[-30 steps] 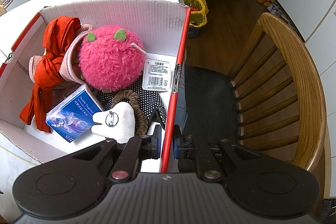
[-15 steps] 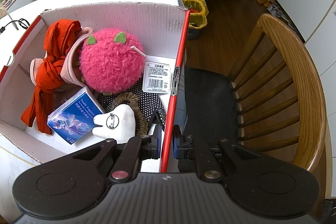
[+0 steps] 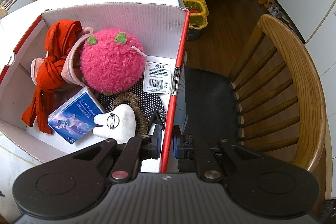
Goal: Organize objects
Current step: 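Lift the white cable high with the left gripper, pulling it free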
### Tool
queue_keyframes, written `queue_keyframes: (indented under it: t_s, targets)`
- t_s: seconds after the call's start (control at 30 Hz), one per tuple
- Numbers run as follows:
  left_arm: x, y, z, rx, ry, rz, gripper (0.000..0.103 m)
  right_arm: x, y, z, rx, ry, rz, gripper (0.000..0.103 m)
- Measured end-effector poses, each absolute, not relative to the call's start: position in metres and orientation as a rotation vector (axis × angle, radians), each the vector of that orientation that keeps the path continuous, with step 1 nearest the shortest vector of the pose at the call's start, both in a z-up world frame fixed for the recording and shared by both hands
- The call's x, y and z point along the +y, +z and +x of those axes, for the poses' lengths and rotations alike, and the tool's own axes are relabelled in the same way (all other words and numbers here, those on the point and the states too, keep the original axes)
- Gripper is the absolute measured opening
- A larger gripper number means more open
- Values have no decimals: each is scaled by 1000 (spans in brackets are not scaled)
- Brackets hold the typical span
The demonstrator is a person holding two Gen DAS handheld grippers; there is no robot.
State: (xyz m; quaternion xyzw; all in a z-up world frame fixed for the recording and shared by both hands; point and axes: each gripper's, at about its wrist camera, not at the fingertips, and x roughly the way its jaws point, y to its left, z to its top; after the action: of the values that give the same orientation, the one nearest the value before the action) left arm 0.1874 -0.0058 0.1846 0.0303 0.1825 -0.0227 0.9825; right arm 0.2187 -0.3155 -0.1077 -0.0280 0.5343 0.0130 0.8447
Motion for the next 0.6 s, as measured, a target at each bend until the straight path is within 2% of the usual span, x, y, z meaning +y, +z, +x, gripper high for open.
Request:
queue_keyframes:
  t_s: [0.13,0.6]
  targets:
    - [-2,202,180,344,-71,50,0,-315,-109,219,1126,25,-62,10]
    - [-57,239,170,287,-308,75,0,-317,-108,219,1123,29,-54,10]
